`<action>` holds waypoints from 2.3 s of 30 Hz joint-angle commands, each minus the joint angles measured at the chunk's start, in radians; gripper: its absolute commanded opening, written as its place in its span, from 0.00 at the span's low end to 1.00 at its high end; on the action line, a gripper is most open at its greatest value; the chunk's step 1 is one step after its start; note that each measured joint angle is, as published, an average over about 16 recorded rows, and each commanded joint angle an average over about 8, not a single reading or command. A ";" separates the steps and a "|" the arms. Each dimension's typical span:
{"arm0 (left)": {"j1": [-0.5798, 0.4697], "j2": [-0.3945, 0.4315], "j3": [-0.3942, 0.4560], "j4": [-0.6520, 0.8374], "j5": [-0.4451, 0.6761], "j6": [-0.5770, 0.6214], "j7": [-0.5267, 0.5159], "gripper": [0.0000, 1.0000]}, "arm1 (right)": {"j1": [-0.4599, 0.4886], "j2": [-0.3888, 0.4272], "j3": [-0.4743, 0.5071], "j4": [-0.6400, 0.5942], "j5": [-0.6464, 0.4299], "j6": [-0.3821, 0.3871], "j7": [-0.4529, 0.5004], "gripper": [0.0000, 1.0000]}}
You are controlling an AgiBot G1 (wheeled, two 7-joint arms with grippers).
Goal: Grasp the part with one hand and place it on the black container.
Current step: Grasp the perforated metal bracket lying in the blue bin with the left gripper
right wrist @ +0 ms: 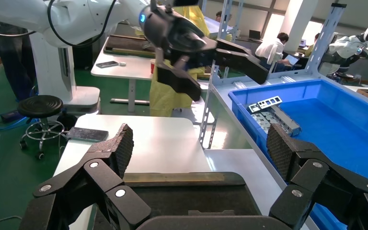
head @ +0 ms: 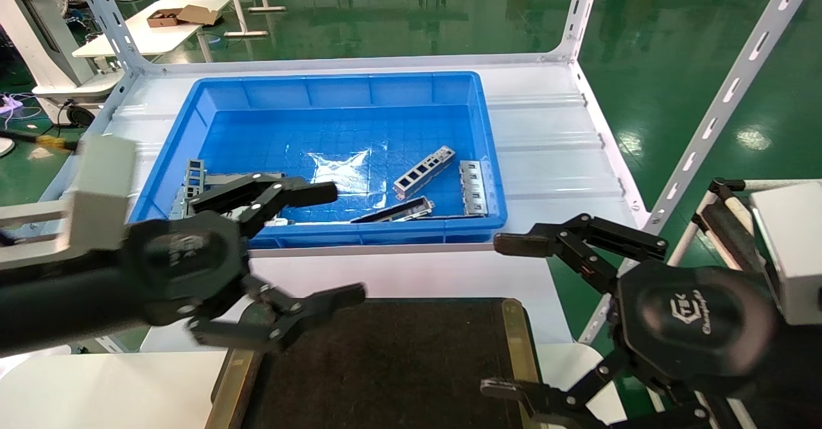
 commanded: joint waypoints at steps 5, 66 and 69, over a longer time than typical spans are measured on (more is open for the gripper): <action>-0.031 0.064 0.033 0.012 0.078 -0.084 -0.003 1.00 | 0.000 0.000 0.000 0.000 0.000 0.000 0.000 1.00; -0.409 0.676 0.449 0.916 0.396 -0.674 0.029 0.00 | 0.000 0.001 -0.001 0.000 0.001 0.001 -0.001 0.00; -0.405 0.675 0.466 0.919 0.380 -0.681 0.030 0.00 | 0.000 0.001 -0.001 0.000 0.001 0.001 -0.001 0.00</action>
